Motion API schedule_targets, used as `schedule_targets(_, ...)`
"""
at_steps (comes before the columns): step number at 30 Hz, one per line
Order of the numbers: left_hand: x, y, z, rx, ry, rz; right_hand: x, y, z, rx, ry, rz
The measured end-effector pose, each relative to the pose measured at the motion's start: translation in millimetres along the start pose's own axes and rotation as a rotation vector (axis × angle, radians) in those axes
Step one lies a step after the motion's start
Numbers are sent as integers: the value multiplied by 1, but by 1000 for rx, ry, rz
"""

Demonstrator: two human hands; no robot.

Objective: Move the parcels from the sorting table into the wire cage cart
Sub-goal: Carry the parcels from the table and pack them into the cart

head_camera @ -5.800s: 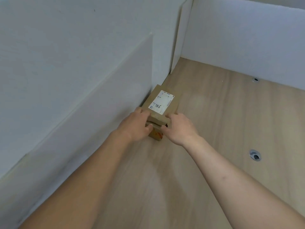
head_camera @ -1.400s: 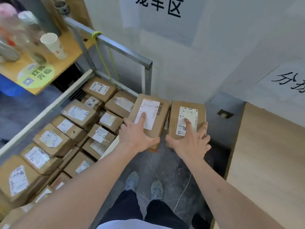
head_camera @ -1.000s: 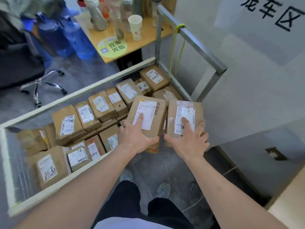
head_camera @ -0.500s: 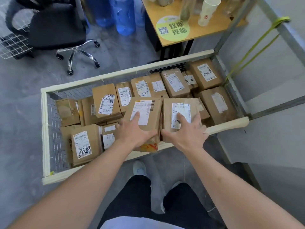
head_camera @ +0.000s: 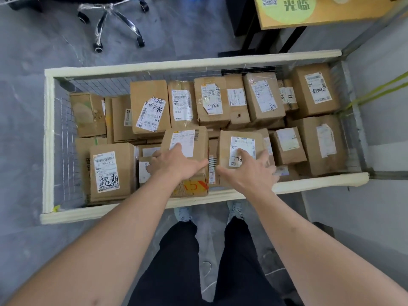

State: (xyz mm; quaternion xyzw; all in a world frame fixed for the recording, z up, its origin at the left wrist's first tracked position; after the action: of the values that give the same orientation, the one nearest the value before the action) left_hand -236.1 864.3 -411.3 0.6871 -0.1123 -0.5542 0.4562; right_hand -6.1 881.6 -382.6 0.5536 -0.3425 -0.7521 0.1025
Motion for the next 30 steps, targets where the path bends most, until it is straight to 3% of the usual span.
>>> schedule_targets(19,93,-56,-27,-144,120,52,97,-119,-20,-200,86,265)
schedule_targets(25,111,-68,-41,-14,100,37,116,-146,-24,-233,168,261)
schedule_targets(30,105,-72,-57,223,-36,-145,136,-151,-33,-247,228,357)
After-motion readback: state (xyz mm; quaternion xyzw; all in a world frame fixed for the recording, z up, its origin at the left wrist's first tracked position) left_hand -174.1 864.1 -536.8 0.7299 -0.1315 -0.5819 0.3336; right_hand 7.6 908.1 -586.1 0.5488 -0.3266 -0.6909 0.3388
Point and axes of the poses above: each hand's wrist, its own y-axis away from the middle knuckle, its own x-axis out of the palm, z = x × y, the point moved 7 cm from there along -y, towards the middle knuckle, and after that the axes turned 8 degrees about -y, right-handed, at the moved point
